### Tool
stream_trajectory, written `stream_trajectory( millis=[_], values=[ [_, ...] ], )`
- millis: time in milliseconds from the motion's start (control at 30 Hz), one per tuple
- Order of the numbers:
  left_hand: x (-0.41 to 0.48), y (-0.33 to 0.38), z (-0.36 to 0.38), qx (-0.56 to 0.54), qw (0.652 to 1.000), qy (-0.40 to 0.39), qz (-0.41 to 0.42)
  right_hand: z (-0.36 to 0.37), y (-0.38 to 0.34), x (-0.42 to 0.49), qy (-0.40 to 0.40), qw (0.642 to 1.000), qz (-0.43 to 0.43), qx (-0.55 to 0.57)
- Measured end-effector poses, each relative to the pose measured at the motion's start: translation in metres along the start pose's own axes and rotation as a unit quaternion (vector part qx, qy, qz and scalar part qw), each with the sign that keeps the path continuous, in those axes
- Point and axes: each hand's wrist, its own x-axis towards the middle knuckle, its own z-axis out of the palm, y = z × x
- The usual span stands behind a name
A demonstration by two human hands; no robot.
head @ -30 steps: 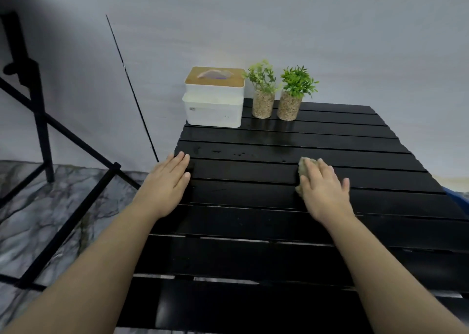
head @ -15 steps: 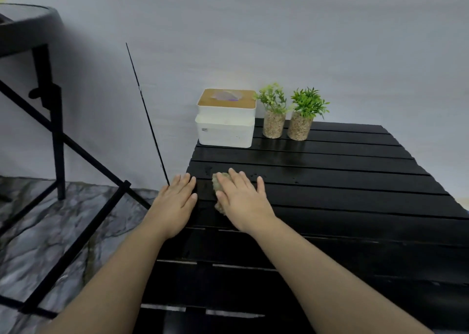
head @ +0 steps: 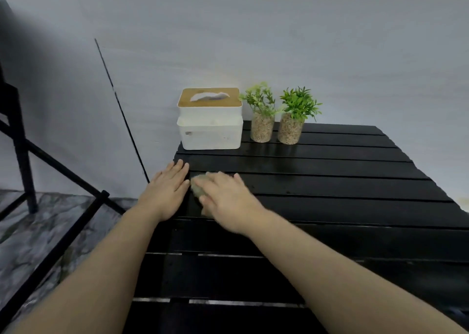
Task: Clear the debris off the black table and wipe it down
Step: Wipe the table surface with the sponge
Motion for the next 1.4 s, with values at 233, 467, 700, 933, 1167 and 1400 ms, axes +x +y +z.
stream_trajectory(
  millis=[233,467,700,933,1167,1400],
  values=[
    [-0.047,-0.001,-0.011,-0.113,0.993,0.024,-0.006,-0.004,0.002,-0.042,-0.049,0.992,-0.112,0.02],
    [-0.173,0.026,-0.011,-0.013,1.0,-0.014,0.02,0.0,-0.004,0.043,-0.052,0.998,0.029,0.005],
    [-0.22,0.028,-0.013,-0.003,0.999,-0.021,0.026,0.009,-0.023,-0.01,-0.115,0.961,-0.241,0.077],
    [-0.225,0.033,-0.015,-0.008,0.999,-0.03,0.02,-0.002,-0.015,0.056,-0.059,0.997,-0.044,-0.018],
    [-0.223,0.032,-0.015,-0.026,0.999,-0.04,0.02,0.013,-0.036,0.008,-0.081,0.948,-0.305,0.032],
    [-0.172,0.036,-0.026,-0.009,0.999,0.011,0.038,-0.026,0.058,0.039,0.015,0.995,0.096,0.023]
  ],
)
